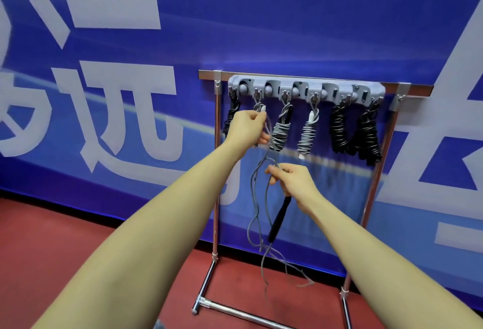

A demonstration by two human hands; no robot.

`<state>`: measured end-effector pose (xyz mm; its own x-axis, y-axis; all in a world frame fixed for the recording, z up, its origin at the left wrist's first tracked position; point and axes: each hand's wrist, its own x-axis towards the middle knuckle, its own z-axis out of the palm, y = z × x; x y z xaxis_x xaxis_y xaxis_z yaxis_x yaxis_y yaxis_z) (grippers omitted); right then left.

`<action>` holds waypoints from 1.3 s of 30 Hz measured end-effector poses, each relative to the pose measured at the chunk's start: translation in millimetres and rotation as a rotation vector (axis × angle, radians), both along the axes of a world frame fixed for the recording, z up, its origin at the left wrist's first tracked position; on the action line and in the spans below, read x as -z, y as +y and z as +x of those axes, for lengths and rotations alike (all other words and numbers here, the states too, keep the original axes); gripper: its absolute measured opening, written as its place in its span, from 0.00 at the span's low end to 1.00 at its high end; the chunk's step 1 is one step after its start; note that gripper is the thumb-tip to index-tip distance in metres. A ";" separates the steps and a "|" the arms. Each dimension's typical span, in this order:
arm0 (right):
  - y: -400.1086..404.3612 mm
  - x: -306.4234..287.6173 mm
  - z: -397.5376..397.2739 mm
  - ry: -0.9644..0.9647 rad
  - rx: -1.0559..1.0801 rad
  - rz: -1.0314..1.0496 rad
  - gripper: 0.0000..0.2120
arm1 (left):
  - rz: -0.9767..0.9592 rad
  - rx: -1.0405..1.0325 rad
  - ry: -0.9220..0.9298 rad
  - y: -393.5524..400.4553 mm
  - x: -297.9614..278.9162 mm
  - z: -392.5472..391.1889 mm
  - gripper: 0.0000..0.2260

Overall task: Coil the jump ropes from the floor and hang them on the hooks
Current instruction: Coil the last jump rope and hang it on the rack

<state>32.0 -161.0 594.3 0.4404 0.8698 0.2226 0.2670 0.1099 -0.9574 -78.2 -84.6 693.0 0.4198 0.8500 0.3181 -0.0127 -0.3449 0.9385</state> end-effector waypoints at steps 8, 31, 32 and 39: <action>5.4 -21.9 3.3 0.297 -0.091 0.087 0.12 | -0.104 0.043 0.158 -8.6 74.8 -24.4 0.11; 3.3 -9.1 -22.7 0.074 -0.160 -0.060 0.09 | -0.101 -0.002 -0.089 2.5 8.8 -21.1 0.12; 5.0 -11.8 -21.4 0.113 -0.142 -0.030 0.08 | -0.070 -0.053 -0.035 3.2 14.5 -21.2 0.12; 7.7 -31.3 2.8 0.310 -0.105 0.092 0.07 | 0.014 0.170 0.473 -8.1 73.4 -34.5 0.02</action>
<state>34.8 -153.3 625.6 0.4083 0.8965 0.1716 -0.0529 0.2110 -0.9761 -112.7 -92.7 619.6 0.6531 0.7541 0.0699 0.3561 -0.3872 0.8504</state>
